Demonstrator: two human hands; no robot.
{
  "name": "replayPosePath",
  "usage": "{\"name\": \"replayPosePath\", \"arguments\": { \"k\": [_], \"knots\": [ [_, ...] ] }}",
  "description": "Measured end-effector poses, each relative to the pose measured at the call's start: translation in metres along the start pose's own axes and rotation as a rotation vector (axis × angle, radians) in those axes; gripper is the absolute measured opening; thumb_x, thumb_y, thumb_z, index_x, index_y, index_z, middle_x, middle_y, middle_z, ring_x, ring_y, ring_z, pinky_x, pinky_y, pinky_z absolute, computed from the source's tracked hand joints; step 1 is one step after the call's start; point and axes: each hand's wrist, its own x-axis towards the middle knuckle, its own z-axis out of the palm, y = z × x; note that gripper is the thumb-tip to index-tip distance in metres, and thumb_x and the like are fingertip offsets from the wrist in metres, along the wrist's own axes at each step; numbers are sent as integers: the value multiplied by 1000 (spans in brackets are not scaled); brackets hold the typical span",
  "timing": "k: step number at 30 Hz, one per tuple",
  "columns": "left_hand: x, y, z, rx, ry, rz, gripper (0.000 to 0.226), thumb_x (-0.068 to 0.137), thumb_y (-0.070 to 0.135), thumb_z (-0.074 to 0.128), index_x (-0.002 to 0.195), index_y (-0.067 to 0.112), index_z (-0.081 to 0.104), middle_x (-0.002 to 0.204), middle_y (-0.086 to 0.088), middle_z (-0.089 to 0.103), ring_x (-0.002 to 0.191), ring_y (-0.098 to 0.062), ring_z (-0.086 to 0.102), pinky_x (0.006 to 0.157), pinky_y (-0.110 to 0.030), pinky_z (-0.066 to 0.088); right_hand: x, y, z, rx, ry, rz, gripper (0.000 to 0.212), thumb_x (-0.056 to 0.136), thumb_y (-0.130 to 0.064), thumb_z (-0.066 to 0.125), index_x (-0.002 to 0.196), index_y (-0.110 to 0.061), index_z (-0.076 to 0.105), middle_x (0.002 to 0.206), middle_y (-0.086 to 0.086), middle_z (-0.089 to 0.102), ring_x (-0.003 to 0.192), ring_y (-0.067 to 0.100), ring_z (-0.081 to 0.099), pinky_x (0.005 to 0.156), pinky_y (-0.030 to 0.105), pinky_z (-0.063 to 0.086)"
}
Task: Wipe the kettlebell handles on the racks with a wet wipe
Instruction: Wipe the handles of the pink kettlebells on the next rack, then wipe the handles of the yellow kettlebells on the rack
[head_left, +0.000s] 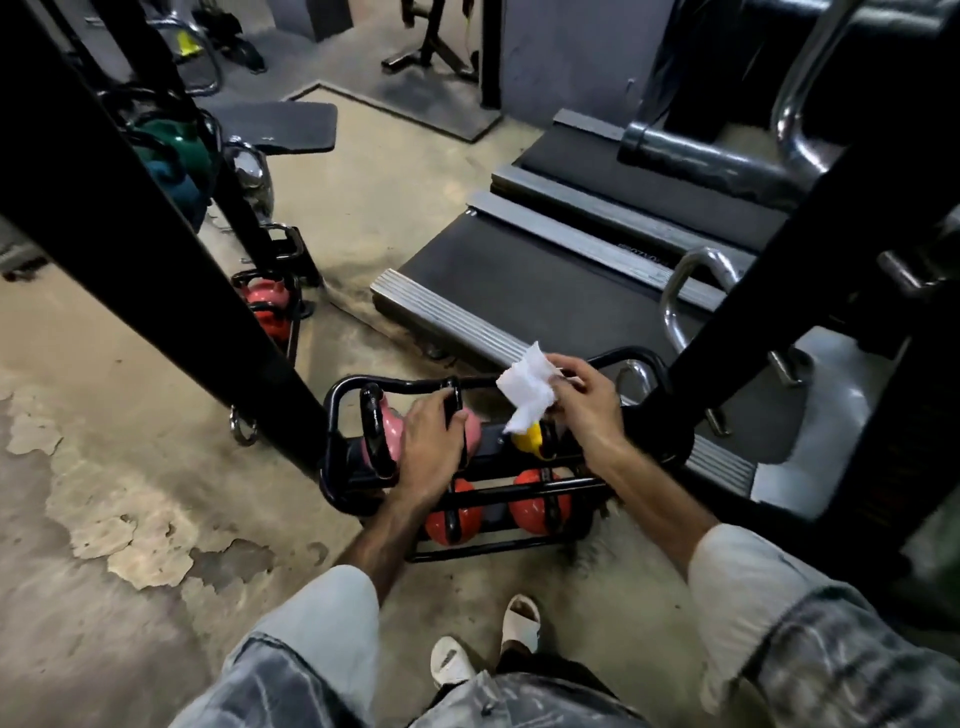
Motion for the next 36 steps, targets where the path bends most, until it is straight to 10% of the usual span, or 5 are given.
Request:
{"name": "replayPosePath", "arguments": {
  "k": [5, 10, 18, 27, 36],
  "knots": [
    [12, 22, 23, 4, -72, 312, 25, 84, 10, 59, 108, 13, 64, 110, -4, 63, 108, -20, 56, 99, -33, 42, -2, 3, -28, -52, 94, 49, 35, 83, -5, 56, 74, -32, 77, 83, -11, 75, 83, 13, 72, 82, 38, 59],
    [38, 34, 53, 82, -298, 364, 34, 77, -4, 55, 106, 8, 68, 109, -9, 64, 105, -21, 59, 93, -15, 36, -13, 29, -40, -302, -37, 1, 33, 78, -6, 68, 107, -23, 75, 104, -6, 74, 97, 3, 67, 94, 21, 51],
    [73, 47, 86, 319, -605, 426, 35, 82, 9, 67, 116, 7, 66, 127, -11, 60, 123, -21, 51, 101, -23, 35, -11, 73, -21, -359, 140, -89, 24, 80, -23, 73, 104, -24, 67, 83, -13, 70, 75, -1, 64, 67, 12, 49],
    [82, 46, 100, 288, -517, 303, 30, 70, 10, 58, 92, -10, 61, 78, -5, 57, 57, -15, 54, 55, -19, 46, -22, 123, 6, -323, 230, 106, 23, 84, -8, 68, 107, -11, 74, 102, 2, 73, 91, 11, 65, 75, 5, 42],
    [91, 47, 91, 351, -553, 380, 22, 68, 8, 76, 89, 15, 76, 95, -5, 66, 81, -20, 65, 68, -23, 45, -8, 108, 25, -147, 296, -82, 25, 88, -13, 68, 112, -8, 71, 107, 0, 72, 96, 7, 66, 85, 15, 52]
  ]
}}
